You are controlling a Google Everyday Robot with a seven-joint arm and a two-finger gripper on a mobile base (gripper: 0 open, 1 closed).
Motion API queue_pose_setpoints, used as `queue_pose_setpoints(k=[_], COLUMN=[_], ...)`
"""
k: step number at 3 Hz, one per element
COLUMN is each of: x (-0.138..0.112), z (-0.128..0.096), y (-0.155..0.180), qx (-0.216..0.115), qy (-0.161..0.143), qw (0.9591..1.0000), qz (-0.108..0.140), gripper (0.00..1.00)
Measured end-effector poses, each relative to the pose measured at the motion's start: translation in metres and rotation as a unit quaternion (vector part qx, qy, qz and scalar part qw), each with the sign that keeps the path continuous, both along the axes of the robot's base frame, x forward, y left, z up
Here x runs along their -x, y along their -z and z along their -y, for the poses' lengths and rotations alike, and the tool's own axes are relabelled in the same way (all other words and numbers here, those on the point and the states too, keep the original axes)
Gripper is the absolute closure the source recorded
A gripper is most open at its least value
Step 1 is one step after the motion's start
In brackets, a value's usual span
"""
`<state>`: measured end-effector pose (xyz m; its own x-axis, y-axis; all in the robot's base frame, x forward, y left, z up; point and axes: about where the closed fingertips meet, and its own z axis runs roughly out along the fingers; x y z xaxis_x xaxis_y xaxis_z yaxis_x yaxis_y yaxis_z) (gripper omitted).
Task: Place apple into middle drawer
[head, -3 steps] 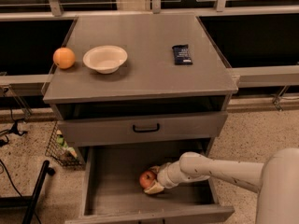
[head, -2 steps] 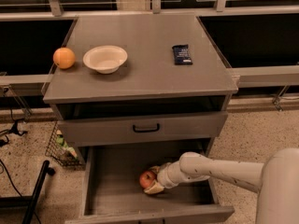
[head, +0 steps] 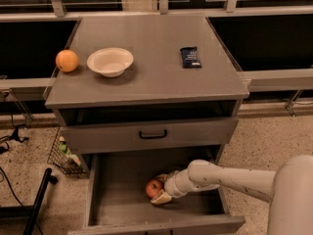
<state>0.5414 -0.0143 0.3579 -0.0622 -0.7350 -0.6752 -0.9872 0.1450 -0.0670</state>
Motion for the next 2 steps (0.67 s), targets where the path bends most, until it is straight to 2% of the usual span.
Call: queue_pose_setpoints(k=[1,2], x=[0.0,0.0], z=[-0.0001,-0.0001], y=[0.0,0.0], qx=[0.0,0.0], qy=[0.0,0.0], qw=[1.0,1.0], qz=[0.0,0.0], gripper=[0.0,0.0])
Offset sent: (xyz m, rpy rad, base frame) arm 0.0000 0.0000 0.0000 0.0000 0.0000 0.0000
